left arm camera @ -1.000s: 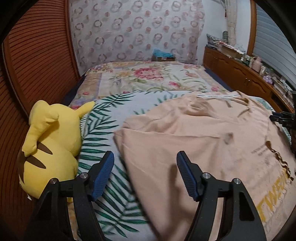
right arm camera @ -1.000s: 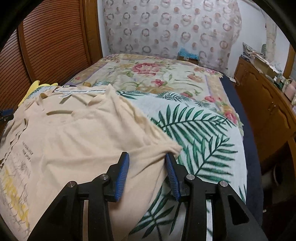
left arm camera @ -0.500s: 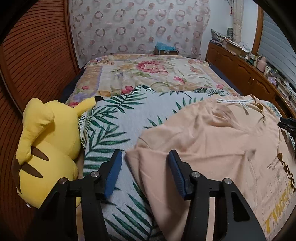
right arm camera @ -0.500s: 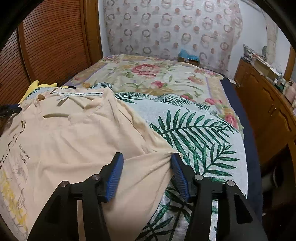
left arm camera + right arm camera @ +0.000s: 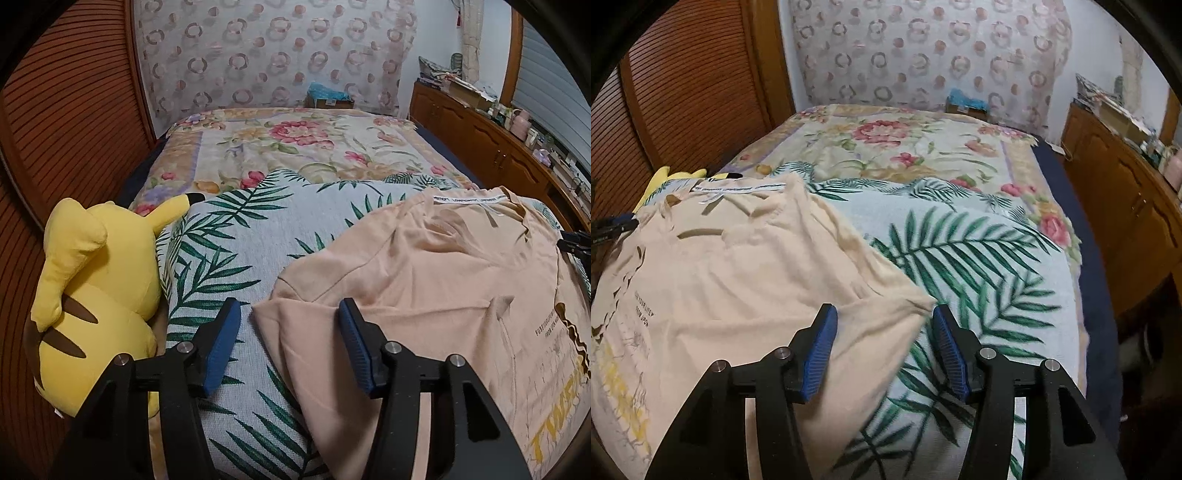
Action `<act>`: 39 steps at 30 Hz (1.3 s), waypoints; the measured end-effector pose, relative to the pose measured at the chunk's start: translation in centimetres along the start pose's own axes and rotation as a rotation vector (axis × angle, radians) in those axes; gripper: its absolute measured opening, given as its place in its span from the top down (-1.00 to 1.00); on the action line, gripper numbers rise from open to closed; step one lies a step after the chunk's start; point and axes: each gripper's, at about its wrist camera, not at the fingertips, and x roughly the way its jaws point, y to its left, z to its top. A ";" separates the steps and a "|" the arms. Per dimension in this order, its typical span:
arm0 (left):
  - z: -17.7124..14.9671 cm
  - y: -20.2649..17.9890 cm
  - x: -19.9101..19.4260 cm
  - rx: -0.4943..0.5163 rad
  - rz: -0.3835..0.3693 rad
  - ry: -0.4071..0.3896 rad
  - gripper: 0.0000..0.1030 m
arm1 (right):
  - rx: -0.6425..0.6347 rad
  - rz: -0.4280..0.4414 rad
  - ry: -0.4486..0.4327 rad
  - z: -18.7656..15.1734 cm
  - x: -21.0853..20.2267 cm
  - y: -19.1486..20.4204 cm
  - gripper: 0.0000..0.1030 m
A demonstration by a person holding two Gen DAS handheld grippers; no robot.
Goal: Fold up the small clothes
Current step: 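Grasp the shirt hem with the left tool while the right tool grasps the hem too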
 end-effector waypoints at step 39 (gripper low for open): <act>-9.2 -5.5 -20.1 0.010 -0.138 -0.292 0.85 | -0.114 0.123 -0.268 -13.2 -19.5 5.7 0.83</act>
